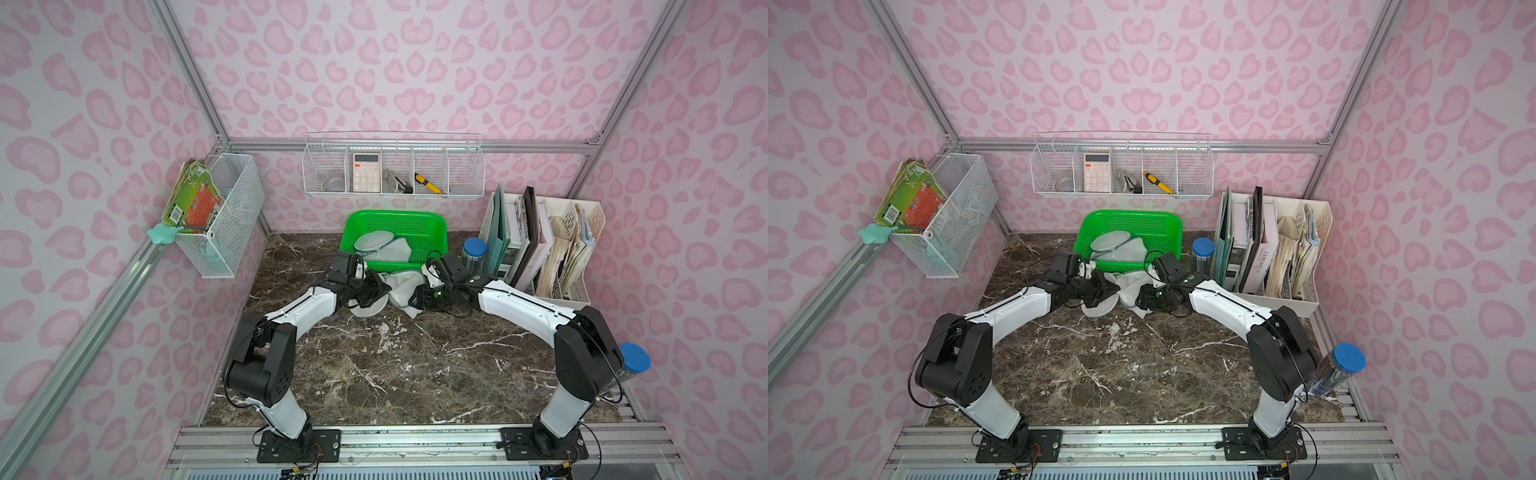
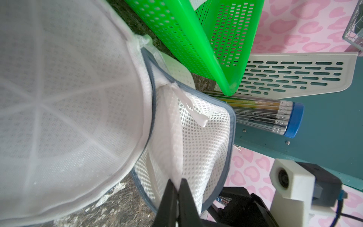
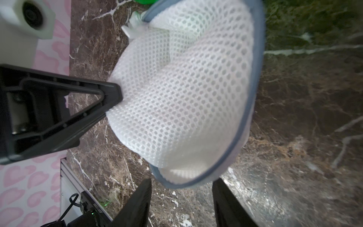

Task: Turn the laundry bag inside out
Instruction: Turn over the laundry bag at the center of the board.

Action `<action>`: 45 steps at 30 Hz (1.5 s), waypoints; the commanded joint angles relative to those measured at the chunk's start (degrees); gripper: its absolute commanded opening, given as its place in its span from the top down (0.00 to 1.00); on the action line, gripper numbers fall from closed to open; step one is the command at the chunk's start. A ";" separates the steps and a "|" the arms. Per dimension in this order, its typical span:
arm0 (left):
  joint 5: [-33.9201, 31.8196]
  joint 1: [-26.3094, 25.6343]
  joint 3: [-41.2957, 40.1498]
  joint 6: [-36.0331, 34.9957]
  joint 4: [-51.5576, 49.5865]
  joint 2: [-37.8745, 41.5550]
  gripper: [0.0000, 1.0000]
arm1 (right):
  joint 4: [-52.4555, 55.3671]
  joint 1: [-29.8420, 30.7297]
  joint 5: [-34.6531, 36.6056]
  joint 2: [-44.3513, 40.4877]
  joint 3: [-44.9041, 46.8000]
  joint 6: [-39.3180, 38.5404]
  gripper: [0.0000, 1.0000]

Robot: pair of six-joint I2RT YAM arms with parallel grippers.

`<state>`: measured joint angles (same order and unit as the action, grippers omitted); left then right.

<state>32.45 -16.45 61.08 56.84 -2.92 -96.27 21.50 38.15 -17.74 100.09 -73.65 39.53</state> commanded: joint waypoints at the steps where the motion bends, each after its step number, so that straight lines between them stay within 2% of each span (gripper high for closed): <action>1: -0.44 -0.14 -0.20 0.11 0.69 0.58 1.00 | -2.60 -0.63 -2.23 0.36 0.13 2.08 0.48; 7: -0.85 -0.25 -0.09 0.38 0.64 0.79 1.00 | -3.58 -1.53 -3.70 1.84 -0.44 3.45 0.63; 12: -1.30 -0.20 0.00 1.70 0.42 1.56 1.00 | -3.39 -1.67 -3.97 1.66 0.42 3.19 0.90; 15: -0.33 0.48 0.65 4.29 0.44 2.05 1.00 | -3.72 -1.64 -3.42 0.99 1.50 2.37 1.00; 25: 9.89 8.34 1.03 16.45 0.56 6.53 1.00 | -8.40 -1.63 0.89 0.37 6.98 -2.26 1.00; 33: 18.08 12.87 -2.21 26.50 8.42 10.36 1.00 | -10.97 -2.53 7.69 1.74 11.27 -6.14 1.00; 35: 19.01 12.85 -1.44 24.25 5.51 10.75 1.00 | -11.95 -3.17 8.22 1.86 12.01 -6.97 1.00; 37: 19.95 12.72 0.72 19.03 -0.76 10.41 1.00 | -12.17 -3.34 7.73 1.62 11.20 -7.96 1.00; 39: 20.24 12.49 2.10 13.14 -6.18 9.77 1.00 | -12.34 -2.81 6.78 1.07 9.77 -9.35 0.95; 40: 19.95 12.29 2.58 10.47 -8.57 9.47 1.00 | -12.00 -2.51 6.52 0.83 8.92 -10.01 0.90; 42: 18.44 11.81 3.67 3.46 -14.84 8.65 1.00 | -11.02 -1.92 5.46 0.35 6.64 -11.66 0.68; 43: 17.42 11.46 4.26 0.44 -17.87 8.13 1.00 | -10.16 -1.63 5.37 0.12 5.71 -12.43 0.61; 45: 15.71 10.79 5.08 -5.33 -22.31 6.99 1.00 | -7.82 -1.02 5.97 -0.61 3.35 -14.24 0.53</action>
<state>49.95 -5.04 65.10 63.77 -15.81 -88.27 7.68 36.53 -14.52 100.53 -68.12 28.75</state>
